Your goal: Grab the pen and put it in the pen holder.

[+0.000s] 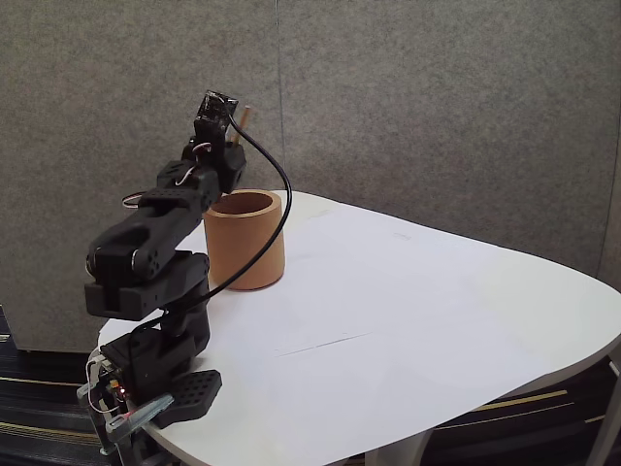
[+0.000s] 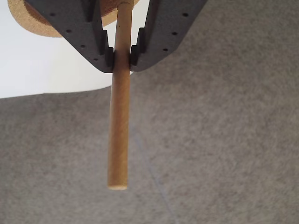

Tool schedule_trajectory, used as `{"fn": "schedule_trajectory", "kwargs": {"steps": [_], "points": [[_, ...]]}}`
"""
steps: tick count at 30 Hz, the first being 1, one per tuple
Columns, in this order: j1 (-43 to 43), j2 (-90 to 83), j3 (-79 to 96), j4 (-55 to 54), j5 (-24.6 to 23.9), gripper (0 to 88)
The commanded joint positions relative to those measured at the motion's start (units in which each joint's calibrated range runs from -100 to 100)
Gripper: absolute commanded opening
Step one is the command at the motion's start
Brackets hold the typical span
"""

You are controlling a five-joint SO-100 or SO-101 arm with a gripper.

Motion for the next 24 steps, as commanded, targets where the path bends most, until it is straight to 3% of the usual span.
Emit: {"fn": "schedule_trajectory", "kwargs": {"steps": [1,10,16,24], "points": [[1.2,-0.5,0.4,-3.4,0.3,0.6],[1.5,-0.5,6.5,-9.2,0.3,0.6],[5.8,-0.4,8.2,-9.0,0.2,0.6],[5.3,-0.5,12.0,-9.1,0.2,0.6]]}}
